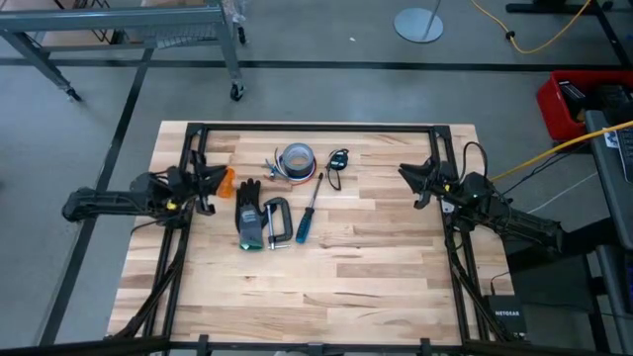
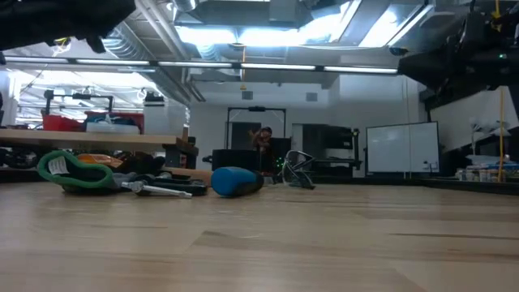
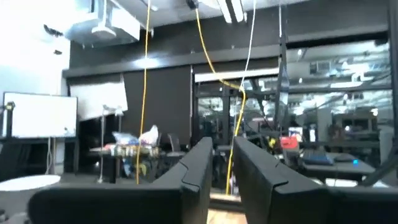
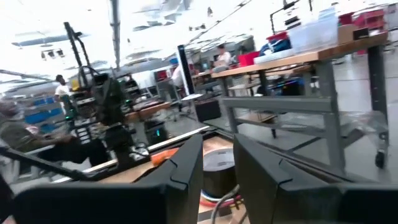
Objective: Coil cords
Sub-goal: Uncoil the wire from the cable spool
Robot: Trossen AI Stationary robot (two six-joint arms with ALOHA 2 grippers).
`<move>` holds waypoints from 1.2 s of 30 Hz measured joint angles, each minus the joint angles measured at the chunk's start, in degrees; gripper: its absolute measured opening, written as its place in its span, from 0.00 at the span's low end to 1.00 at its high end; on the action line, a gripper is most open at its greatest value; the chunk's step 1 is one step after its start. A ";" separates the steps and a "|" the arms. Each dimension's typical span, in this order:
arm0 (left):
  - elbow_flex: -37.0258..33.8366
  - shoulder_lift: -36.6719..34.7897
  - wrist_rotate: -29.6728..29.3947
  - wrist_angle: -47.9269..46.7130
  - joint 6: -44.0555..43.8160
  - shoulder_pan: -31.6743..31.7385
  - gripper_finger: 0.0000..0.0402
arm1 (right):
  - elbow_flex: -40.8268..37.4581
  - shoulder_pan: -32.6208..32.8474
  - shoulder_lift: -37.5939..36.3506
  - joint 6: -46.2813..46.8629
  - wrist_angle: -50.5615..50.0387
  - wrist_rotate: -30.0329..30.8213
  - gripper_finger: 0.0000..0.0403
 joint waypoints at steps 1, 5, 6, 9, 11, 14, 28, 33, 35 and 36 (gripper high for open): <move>0.59 1.65 -0.72 -0.02 -0.83 0.00 0.18 | 0.00 0.00 0.02 0.02 0.00 0.05 0.24; 4.07 9.68 -5.28 0.34 -1.47 0.02 0.28 | 0.00 0.02 0.01 0.47 0.02 0.01 0.24; 5.11 11.77 -5.67 0.42 -1.47 0.04 0.31 | 0.00 0.02 0.02 0.97 0.02 0.01 0.24; 9.24 18.34 -5.69 0.49 -1.49 0.79 0.36 | 0.00 0.00 0.02 1.25 0.02 0.01 0.24; 12.24 22.93 -5.72 0.65 -1.49 1.72 0.38 | 0.00 0.00 0.02 1.29 0.02 0.01 0.24; 17.18 29.94 -5.71 -0.01 -2.14 3.67 0.39 | 0.00 0.01 0.01 1.29 0.02 0.01 0.24; 40.24 60.35 1.00 -16.68 -14.21 18.44 0.39 | 0.00 0.00 0.00 1.31 -0.93 -0.03 0.24; 46.00 70.32 8.30 -16.62 -16.33 20.87 0.39 | 0.00 0.02 0.00 2.90 -4.35 -0.06 0.24; 48.33 74.32 10.08 -16.83 -16.14 21.37 0.39 | 0.00 0.01 0.02 2.94 -6.26 -0.06 0.24; 49.42 76.21 10.93 -16.78 -16.05 21.56 0.39 | 0.01 0.02 0.02 2.96 -6.71 -0.05 0.24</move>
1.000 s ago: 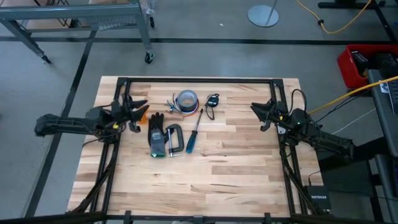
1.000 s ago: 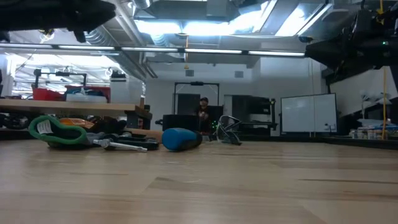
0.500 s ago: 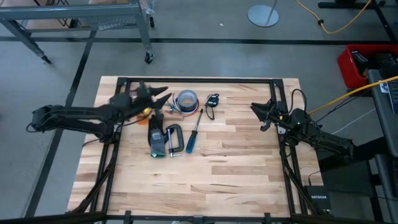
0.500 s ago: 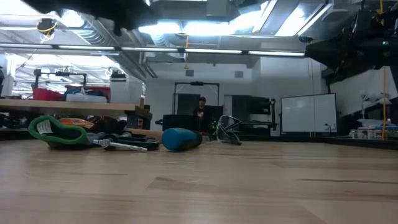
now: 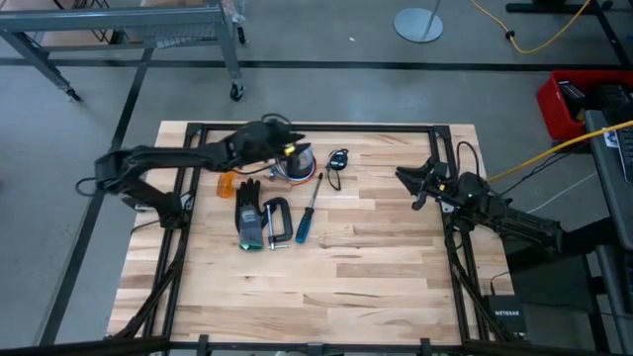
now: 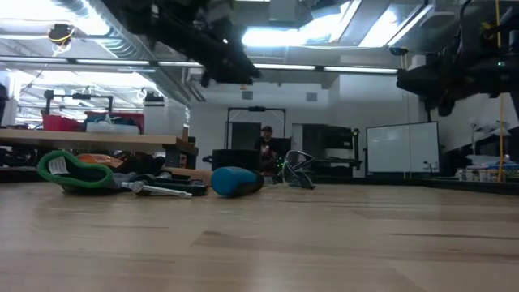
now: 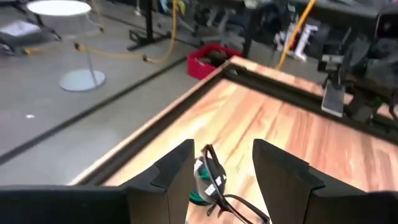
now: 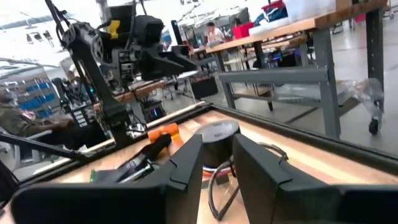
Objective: Coil cords
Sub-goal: Uncoil the wire from the cable spool
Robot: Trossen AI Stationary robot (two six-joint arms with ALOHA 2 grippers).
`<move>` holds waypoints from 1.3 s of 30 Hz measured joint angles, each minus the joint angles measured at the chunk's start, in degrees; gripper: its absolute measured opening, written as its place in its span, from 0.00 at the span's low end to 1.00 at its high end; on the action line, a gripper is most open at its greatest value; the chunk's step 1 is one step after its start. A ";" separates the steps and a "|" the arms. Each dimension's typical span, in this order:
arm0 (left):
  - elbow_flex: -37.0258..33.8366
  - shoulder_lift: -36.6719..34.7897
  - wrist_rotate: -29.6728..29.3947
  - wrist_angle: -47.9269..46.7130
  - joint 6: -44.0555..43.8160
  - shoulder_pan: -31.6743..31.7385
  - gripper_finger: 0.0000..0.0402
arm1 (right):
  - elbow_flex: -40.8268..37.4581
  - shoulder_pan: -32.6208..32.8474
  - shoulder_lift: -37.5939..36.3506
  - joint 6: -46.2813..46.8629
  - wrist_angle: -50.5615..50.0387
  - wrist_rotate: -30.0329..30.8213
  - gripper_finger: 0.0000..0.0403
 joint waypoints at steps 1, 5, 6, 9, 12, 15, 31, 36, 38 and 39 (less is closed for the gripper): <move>1.01 1.81 0.82 -0.04 -0.02 0.18 0.39 | 0.00 -0.01 -0.02 0.04 -0.46 0.03 0.24; 5.11 8.11 2.54 -0.78 -0.39 0.60 0.39 | 0.02 -0.02 -0.02 0.08 -1.40 0.04 0.24; 6.25 9.42 2.63 -1.80 -0.41 0.60 0.39 | 0.02 -0.02 -0.02 0.08 -1.35 0.06 0.24; 9.52 13.06 2.65 -5.33 -0.41 0.60 0.39 | 0.02 0.00 0.00 0.08 -1.44 0.06 0.24; 12.16 16.27 2.66 -7.82 -0.41 0.56 0.39 | 0.01 0.00 0.00 0.08 -1.56 0.10 0.24; 14.02 18.66 2.68 -8.88 -0.41 0.34 0.39 | 0.02 -0.02 -0.01 0.08 -1.56 0.10 0.24; 17.24 26.48 2.62 -8.49 -0.54 -1.10 0.39 | 0.01 0.00 0.00 0.06 -1.87 0.15 0.24; 17.28 28.06 2.01 -8.49 -1.48 -1.10 0.39 | 0.02 0.00 0.00 0.06 -1.92 0.12 0.24; 17.28 28.64 1.97 -7.75 -1.44 -1.10 0.39 | 0.00 -0.01 0.00 0.06 -1.94 0.09 0.24; 17.28 28.88 1.94 -7.95 -1.46 -1.10 0.39 | 0.02 0.01 -0.01 0.06 -1.94 0.08 0.24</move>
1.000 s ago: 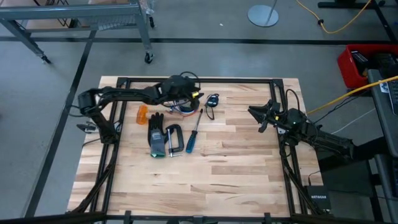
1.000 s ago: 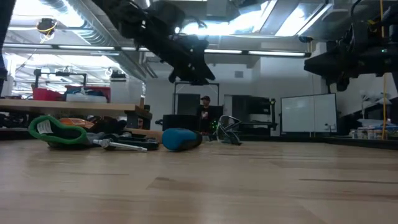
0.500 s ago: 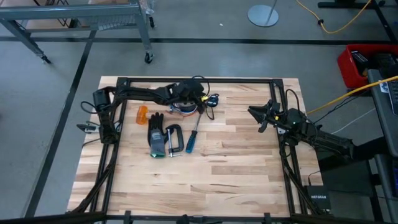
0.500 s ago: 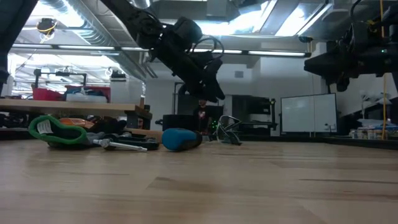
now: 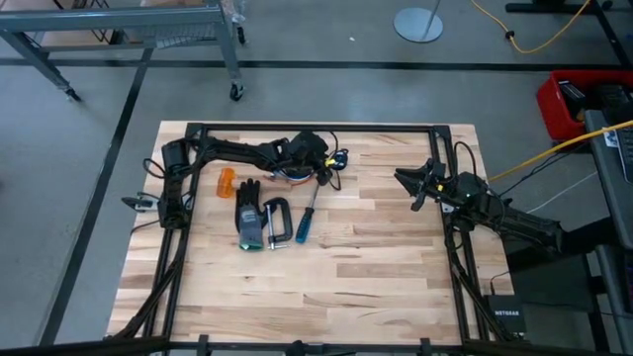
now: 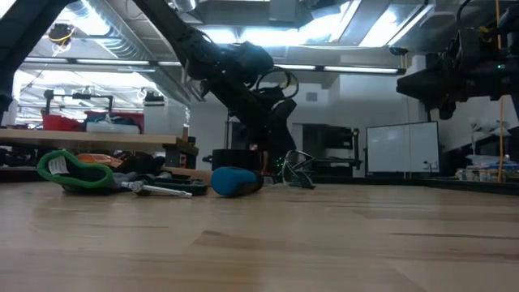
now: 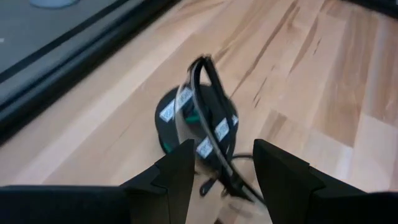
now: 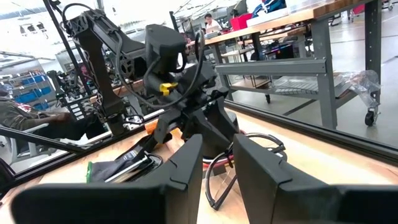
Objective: Coil cords
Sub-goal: Uncoil the wire from the cable spool
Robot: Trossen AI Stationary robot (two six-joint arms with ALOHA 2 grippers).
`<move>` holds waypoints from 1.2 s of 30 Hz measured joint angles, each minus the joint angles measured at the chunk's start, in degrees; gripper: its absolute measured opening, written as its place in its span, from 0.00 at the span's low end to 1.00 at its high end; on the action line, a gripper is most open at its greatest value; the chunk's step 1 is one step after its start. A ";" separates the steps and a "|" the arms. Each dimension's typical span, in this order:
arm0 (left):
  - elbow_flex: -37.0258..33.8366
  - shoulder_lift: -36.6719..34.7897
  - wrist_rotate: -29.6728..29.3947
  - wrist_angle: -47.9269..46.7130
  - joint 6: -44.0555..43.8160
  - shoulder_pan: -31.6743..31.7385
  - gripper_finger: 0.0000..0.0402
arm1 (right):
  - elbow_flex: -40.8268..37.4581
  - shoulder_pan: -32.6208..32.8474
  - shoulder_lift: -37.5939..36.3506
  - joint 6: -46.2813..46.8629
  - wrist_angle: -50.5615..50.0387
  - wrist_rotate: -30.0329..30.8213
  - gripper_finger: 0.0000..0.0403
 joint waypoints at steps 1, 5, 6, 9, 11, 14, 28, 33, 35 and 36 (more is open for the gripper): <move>0.00 0.49 0.00 0.87 0.00 0.00 0.39 | 0.00 0.00 -0.01 0.00 -0.01 -0.01 0.24; 0.02 1.53 -0.90 2.27 -0.05 0.00 0.39 | -0.01 -0.01 0.01 0.00 -0.09 -0.04 0.24; 0.01 1.77 -1.09 2.56 -0.25 0.00 0.39 | 0.00 0.00 0.01 0.00 -0.09 -0.06 0.24; 0.12 3.54 -1.09 6.22 -0.57 -0.01 0.39 | 0.00 -0.01 0.00 0.00 -0.10 -0.07 0.24; 0.12 4.82 -1.22 8.67 -0.69 -0.02 0.39 | -0.01 -0.01 0.01 0.00 -0.11 -0.08 0.24; 0.20 5.40 -2.02 9.01 -0.50 -0.05 0.39 | 0.00 -0.01 -0.01 0.00 -0.17 -0.09 0.24; 0.11 5.51 -3.74 8.81 0.30 0.04 0.12 | 0.00 -0.02 0.00 0.00 -0.24 -0.13 0.24; 0.07 5.53 -2.91 8.77 -0.94 -0.22 0.01 | -0.01 -0.01 -0.01 0.00 -0.24 -0.17 0.24; 0.07 5.53 -3.02 8.74 -1.11 -0.58 0.01 | -0.01 0.00 0.01 0.00 -0.35 -0.56 0.24; 0.07 5.53 -3.18 8.74 -1.06 -0.76 0.01 | -0.01 -0.01 0.01 0.00 -0.33 -0.57 0.24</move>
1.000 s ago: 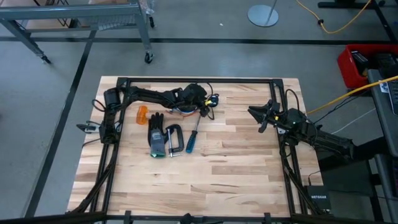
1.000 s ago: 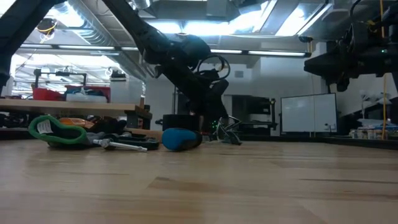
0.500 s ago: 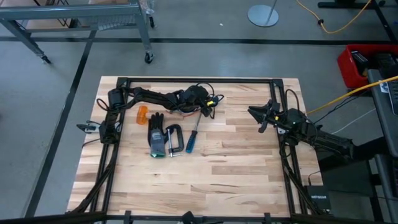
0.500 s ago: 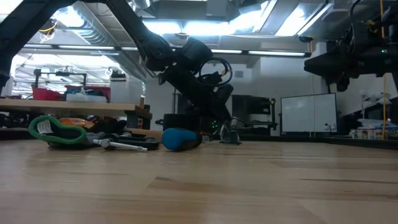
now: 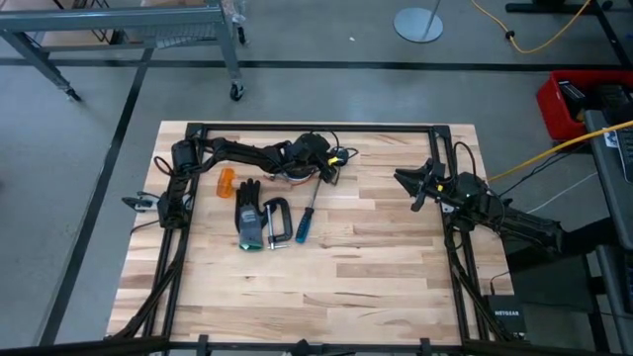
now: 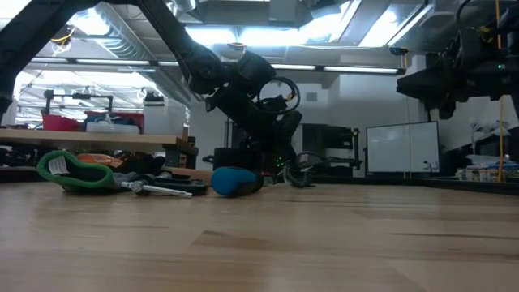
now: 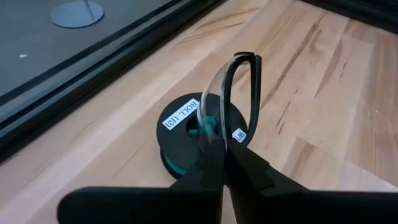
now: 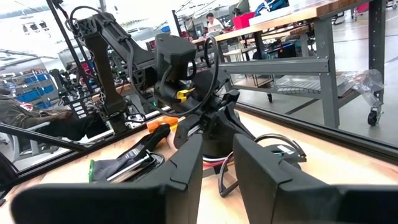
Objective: Coil cords
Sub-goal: Uncoil the wire from the cable spool
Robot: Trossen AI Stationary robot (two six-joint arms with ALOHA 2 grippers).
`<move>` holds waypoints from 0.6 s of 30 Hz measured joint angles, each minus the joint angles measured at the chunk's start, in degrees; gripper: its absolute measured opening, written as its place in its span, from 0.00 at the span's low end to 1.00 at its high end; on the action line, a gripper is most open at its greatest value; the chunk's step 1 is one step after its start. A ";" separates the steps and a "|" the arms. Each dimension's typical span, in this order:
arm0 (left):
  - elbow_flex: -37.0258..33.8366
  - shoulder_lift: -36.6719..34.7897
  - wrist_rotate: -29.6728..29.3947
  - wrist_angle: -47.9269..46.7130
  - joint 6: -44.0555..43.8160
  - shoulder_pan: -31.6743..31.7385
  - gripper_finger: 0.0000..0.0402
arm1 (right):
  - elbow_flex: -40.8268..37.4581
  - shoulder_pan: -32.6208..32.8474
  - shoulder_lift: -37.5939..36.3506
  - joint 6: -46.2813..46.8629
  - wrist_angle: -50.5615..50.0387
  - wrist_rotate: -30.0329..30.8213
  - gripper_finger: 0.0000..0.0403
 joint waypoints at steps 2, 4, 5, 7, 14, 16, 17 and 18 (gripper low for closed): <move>0.00 0.00 -0.01 0.00 0.00 -0.45 0.01 | -0.01 0.01 0.00 0.00 0.00 0.00 0.24; 0.00 0.02 0.01 0.00 -0.27 -0.98 0.00 | 0.01 0.01 0.00 0.00 0.00 0.00 0.24; 0.00 0.02 0.05 -0.08 -0.30 -1.29 0.00 | 0.00 0.01 -0.01 0.00 0.00 0.00 0.24; 0.00 0.02 0.43 -0.25 -0.35 -1.95 0.00 | 0.01 0.01 0.00 0.00 -0.02 0.00 0.24; 0.04 0.02 2.94 -0.44 -0.15 -5.20 0.00 | 0.01 0.00 -0.01 0.00 -0.04 0.00 0.24; -0.02 0.02 3.30 -0.49 0.74 -5.84 0.00 | 0.01 0.01 0.00 0.00 -0.04 0.00 0.24; -0.02 0.02 3.38 -0.56 1.04 -6.03 0.00 | -0.01 0.01 0.00 0.00 -0.05 0.00 0.24; -0.03 0.02 3.43 -0.71 1.13 -6.15 0.00 | 0.01 0.00 0.00 0.00 -0.07 0.01 0.24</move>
